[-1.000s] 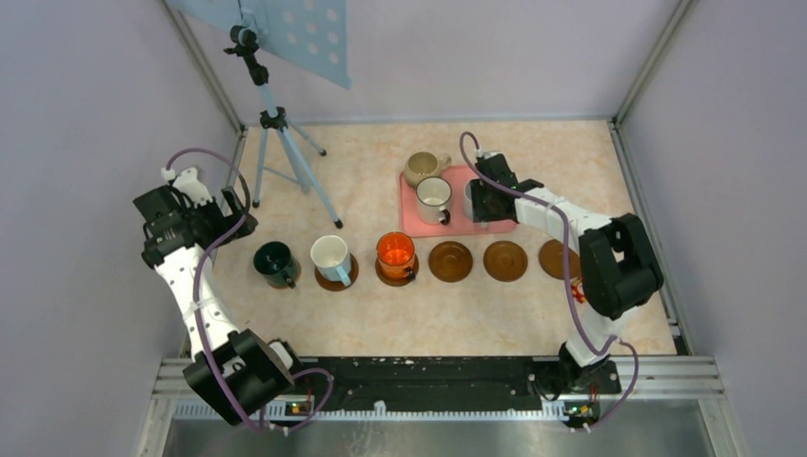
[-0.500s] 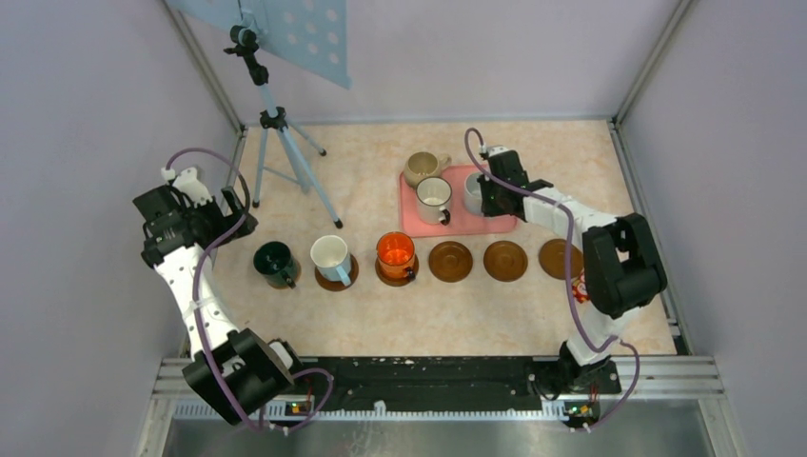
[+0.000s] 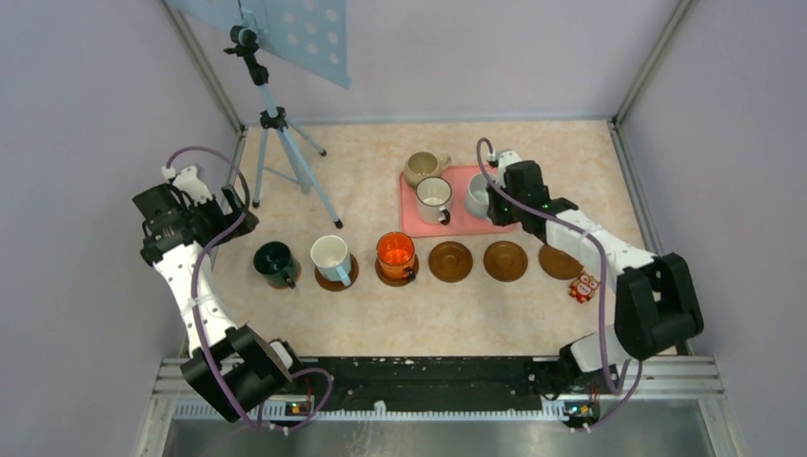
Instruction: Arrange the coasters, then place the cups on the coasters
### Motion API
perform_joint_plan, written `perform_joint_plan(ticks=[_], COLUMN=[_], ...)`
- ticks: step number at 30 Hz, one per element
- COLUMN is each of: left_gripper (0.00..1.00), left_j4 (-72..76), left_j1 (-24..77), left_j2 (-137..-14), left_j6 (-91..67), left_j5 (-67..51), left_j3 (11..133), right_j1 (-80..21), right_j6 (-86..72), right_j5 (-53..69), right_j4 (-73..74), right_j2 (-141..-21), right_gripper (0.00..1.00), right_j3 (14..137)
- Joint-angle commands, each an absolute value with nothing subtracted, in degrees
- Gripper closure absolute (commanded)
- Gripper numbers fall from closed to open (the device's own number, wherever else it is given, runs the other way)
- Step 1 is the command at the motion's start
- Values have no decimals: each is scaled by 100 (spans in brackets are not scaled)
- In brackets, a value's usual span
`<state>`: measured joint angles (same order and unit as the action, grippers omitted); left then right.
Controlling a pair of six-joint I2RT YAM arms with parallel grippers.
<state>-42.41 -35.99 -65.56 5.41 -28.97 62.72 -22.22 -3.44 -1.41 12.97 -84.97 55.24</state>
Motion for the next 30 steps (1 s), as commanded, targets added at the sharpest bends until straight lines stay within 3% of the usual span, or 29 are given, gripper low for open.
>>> perform_joint_plan(ticks=[1,12,30], left_gripper=[1,1,1], left_j4=[-4070,-4043,-4172], left_j1=[-3581,-3571,-3574], left_j2=[-6587,-6542,-6324], left_j6=[474,412,542], left_j5=[-3036,-3133,-2995], left_j3=[6447,6368,6354], right_j1=[-2286,-4077,-4764], right_j6=[-151,-32,-1329], right_j5=[305,78,-1350], right_j4=[756,1077,1114], right_j2=[-7540,-6059,-6987], right_gripper=[100,100,100], right_j3=[5546,4387,4417])
